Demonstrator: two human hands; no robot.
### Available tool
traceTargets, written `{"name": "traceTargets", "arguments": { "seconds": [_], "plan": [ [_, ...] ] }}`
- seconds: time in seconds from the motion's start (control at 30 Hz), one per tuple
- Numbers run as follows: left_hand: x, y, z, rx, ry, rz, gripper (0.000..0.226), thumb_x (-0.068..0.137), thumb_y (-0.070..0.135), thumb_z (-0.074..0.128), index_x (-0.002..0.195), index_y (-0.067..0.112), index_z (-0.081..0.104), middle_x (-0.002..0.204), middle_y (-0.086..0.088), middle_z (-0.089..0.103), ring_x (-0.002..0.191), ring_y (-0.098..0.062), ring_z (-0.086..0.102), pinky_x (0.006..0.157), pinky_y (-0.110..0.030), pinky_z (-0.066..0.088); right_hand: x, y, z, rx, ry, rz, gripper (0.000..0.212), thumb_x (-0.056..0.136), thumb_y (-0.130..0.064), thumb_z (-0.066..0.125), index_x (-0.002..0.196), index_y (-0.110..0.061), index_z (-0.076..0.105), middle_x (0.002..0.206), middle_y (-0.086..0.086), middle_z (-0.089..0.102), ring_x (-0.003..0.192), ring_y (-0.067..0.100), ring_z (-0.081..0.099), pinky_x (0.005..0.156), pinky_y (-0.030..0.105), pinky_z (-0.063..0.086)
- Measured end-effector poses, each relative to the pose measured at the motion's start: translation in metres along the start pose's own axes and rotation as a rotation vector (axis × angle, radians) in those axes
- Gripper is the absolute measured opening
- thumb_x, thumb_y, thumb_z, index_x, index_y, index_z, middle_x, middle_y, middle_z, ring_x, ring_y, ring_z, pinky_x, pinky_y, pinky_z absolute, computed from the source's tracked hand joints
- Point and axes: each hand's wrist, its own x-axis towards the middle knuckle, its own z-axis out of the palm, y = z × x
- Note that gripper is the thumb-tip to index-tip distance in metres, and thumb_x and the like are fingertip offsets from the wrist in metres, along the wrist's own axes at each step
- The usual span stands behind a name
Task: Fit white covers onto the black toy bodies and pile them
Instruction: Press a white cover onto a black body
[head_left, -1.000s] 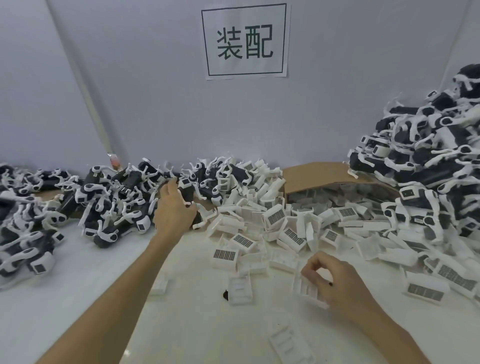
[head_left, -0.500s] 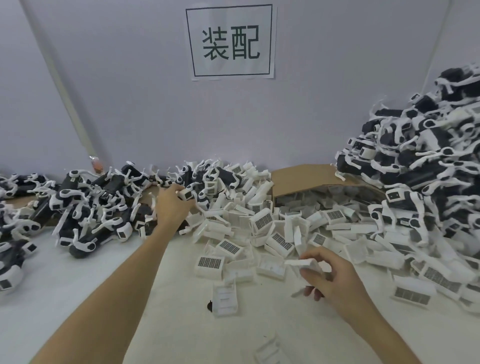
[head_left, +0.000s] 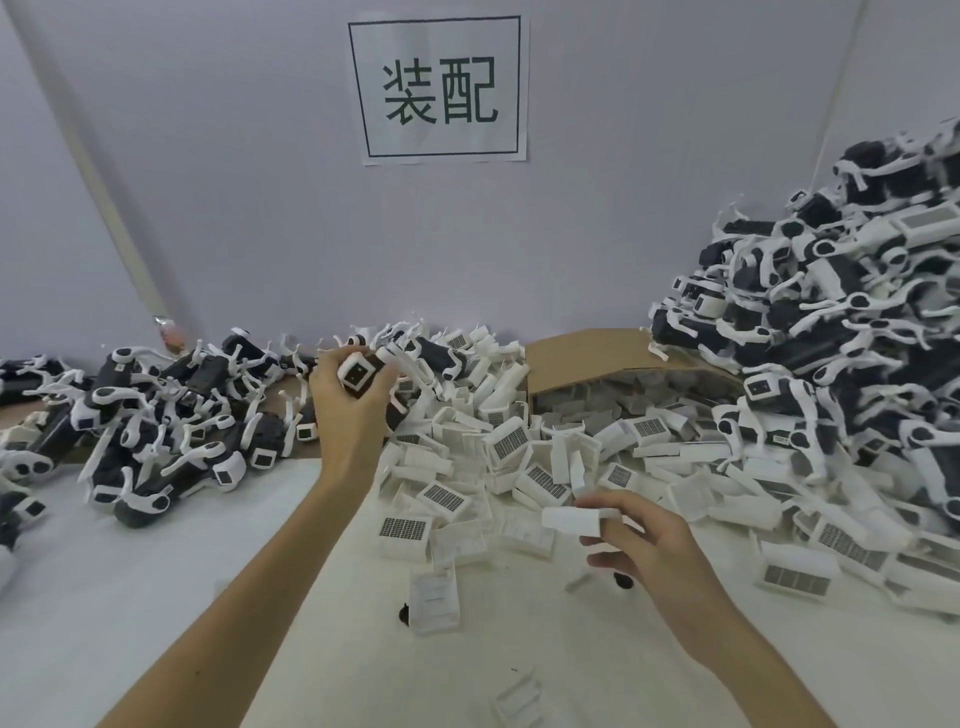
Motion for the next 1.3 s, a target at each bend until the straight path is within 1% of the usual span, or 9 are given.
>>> {"name": "traceTargets", "arguments": {
  "seconds": [0.13, 0.23, 0.37, 0.47, 0.6, 0.77, 0.87, 1.13, 1.3],
  "plan": [
    [-0.046, 0.02, 0.001, -0.326, -0.268, -0.219, 0.039, 0.073, 0.029, 0.083, 0.103, 0.015, 0.062, 0.076, -0.001, 0.069, 0.061, -0.012, 0.06, 0.054, -0.02, 0.051, 0.0, 0.0, -0.001, -0.02, 0.097, -0.094, 0.022, 0.093, -0.014, 0.066, 0.082, -0.03, 0.076, 0.07, -0.004, 0.066, 0.062, 0.012, 0.061, 0.061, 0.024, 0.05],
    [-0.079, 0.015, 0.0, -0.317, -0.494, -0.242, 0.041, 0.068, 0.021, 0.091, 0.1, 0.02, 0.065, 0.079, -0.003, 0.067, 0.066, -0.018, 0.063, 0.064, -0.03, 0.055, 0.001, 0.001, -0.005, -0.035, 0.245, -0.192, 0.017, 0.089, -0.016, 0.073, 0.077, -0.028, 0.073, 0.063, -0.005, 0.059, 0.056, 0.007, 0.051, 0.055, 0.018, 0.043],
    [-0.111, 0.002, 0.004, -0.363, -0.618, -0.333, 0.065, 0.055, 0.026, 0.082, 0.115, 0.02, 0.058, 0.1, -0.004, 0.071, 0.08, -0.021, 0.068, 0.069, -0.028, 0.056, 0.005, 0.004, -0.011, -0.001, 0.357, -0.194, 0.013, 0.09, -0.018, 0.073, 0.078, -0.013, 0.069, 0.072, 0.014, 0.058, 0.07, 0.015, 0.05, 0.067, 0.032, 0.039],
    [-0.118, -0.004, 0.008, -0.423, -0.681, -0.428, 0.069, 0.053, 0.023, 0.08, 0.117, 0.018, 0.057, 0.107, -0.007, 0.07, 0.08, -0.028, 0.068, 0.07, -0.031, 0.057, 0.008, 0.003, -0.013, 0.058, 0.386, -0.147, 0.012, 0.096, -0.021, 0.065, 0.086, -0.013, 0.067, 0.076, -0.001, 0.066, 0.074, 0.016, 0.064, 0.066, 0.031, 0.049],
    [-0.121, -0.009, 0.007, -0.464, -0.761, -0.456, 0.07, 0.052, 0.018, 0.074, 0.119, 0.014, 0.055, 0.111, -0.012, 0.068, 0.079, -0.038, 0.068, 0.072, -0.04, 0.058, 0.007, 0.003, -0.012, 0.063, 0.281, -0.117, 0.011, 0.099, -0.02, 0.06, 0.1, -0.009, 0.061, 0.081, -0.002, 0.073, 0.067, 0.011, 0.069, 0.057, 0.026, 0.054],
    [-0.126, -0.011, 0.007, -0.386, -0.8, -0.412, 0.072, 0.051, 0.021, 0.071, 0.121, 0.012, 0.057, 0.123, -0.012, 0.065, 0.089, -0.037, 0.07, 0.07, -0.04, 0.058, 0.005, 0.005, -0.005, 0.104, 0.019, 0.045, 0.016, 0.1, -0.026, 0.051, 0.103, -0.032, 0.066, 0.096, -0.013, 0.07, 0.09, 0.011, 0.067, 0.082, 0.034, 0.051],
    [-0.131, -0.012, 0.009, -0.314, -0.829, -0.407, 0.076, 0.05, 0.024, 0.072, 0.124, 0.017, 0.057, 0.126, -0.005, 0.065, 0.095, -0.034, 0.071, 0.072, -0.038, 0.058, 0.004, 0.003, -0.002, 0.135, -0.074, 0.031, 0.025, 0.103, -0.024, 0.039, 0.118, -0.018, 0.059, 0.108, 0.0, 0.068, 0.098, 0.016, 0.065, 0.083, 0.036, 0.05],
    [-0.138, -0.015, 0.012, -0.25, -0.829, -0.426, 0.068, 0.053, 0.03, 0.075, 0.12, 0.033, 0.062, 0.131, 0.0, 0.06, 0.102, -0.035, 0.069, 0.085, -0.05, 0.059, -0.005, -0.007, -0.002, 0.039, -0.137, -0.065, 0.032, 0.082, -0.031, 0.066, 0.106, -0.011, 0.06, 0.104, 0.023, 0.066, 0.084, 0.029, 0.066, 0.077, 0.042, 0.052],
    [-0.138, -0.016, 0.012, -0.24, -0.816, -0.426, 0.066, 0.056, 0.024, 0.075, 0.121, 0.028, 0.061, 0.124, -0.003, 0.063, 0.105, -0.039, 0.067, 0.089, -0.054, 0.056, -0.008, -0.008, 0.0, 0.017, -0.202, -0.053, 0.033, 0.081, -0.028, 0.069, 0.107, -0.009, 0.063, 0.097, 0.011, 0.073, 0.085, 0.029, 0.072, 0.071, 0.039, 0.059]
  ]
}}
